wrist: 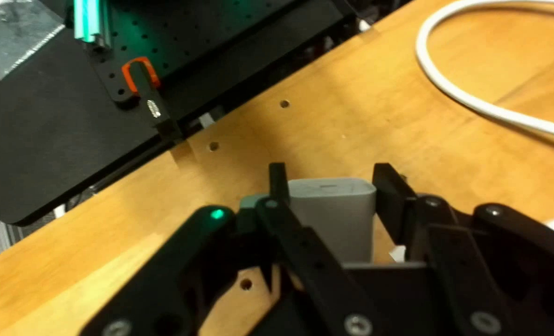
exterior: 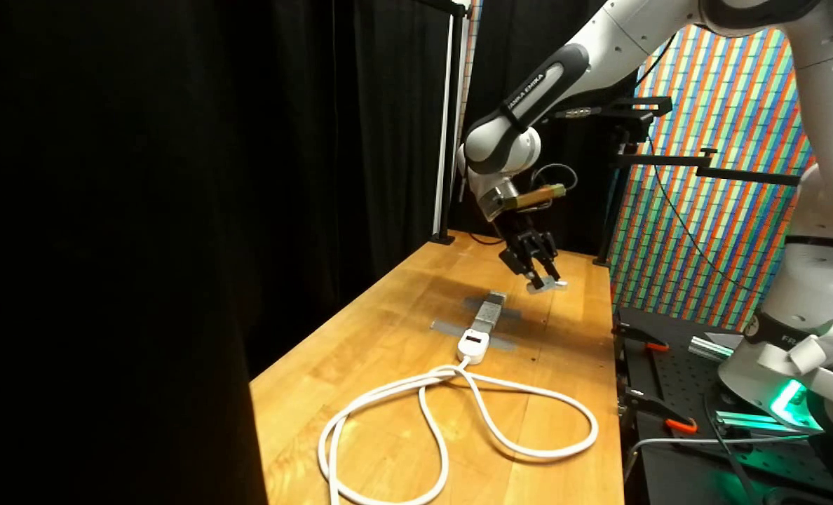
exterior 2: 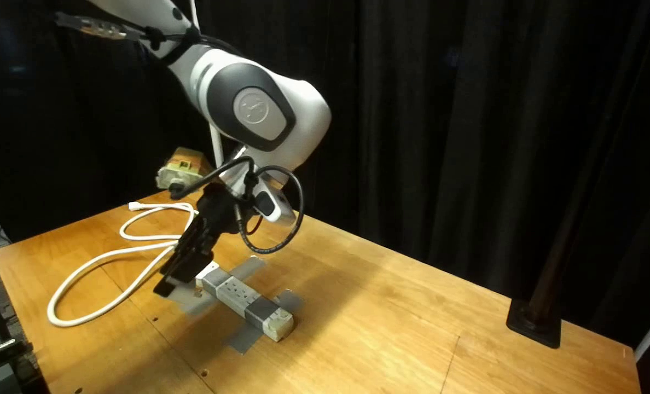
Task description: Plug the charger head in the adapter
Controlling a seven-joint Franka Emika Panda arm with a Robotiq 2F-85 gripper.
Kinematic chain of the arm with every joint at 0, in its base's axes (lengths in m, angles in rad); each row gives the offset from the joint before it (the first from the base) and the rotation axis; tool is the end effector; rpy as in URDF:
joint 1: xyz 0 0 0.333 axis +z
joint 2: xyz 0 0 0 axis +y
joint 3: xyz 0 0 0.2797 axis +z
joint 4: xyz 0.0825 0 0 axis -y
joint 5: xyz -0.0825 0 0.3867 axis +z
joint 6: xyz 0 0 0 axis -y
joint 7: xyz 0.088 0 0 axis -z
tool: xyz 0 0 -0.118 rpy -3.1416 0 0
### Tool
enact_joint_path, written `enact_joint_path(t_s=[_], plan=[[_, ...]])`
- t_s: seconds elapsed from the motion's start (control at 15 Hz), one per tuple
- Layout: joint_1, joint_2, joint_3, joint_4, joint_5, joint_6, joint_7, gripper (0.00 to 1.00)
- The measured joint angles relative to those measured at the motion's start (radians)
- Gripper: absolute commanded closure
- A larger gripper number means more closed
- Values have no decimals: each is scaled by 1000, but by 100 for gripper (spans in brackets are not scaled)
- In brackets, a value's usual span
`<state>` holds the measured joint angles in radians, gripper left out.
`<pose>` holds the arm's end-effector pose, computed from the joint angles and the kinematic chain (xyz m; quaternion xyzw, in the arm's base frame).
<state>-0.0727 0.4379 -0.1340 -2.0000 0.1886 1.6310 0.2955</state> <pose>0.4773 -0.0820 0.1667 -0.8781 0.2740 0.3904 0.0386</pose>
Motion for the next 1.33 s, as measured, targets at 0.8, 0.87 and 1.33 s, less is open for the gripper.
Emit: enact_joint_path(t_s=[0.8, 0.87, 1.33], plan=[[-120, 239, -22, 268, 159, -15, 88, 52], [-120, 239, -22, 270, 159, -16, 88, 77], [-154, 240, -19, 323, 189, -272, 36, 77]])
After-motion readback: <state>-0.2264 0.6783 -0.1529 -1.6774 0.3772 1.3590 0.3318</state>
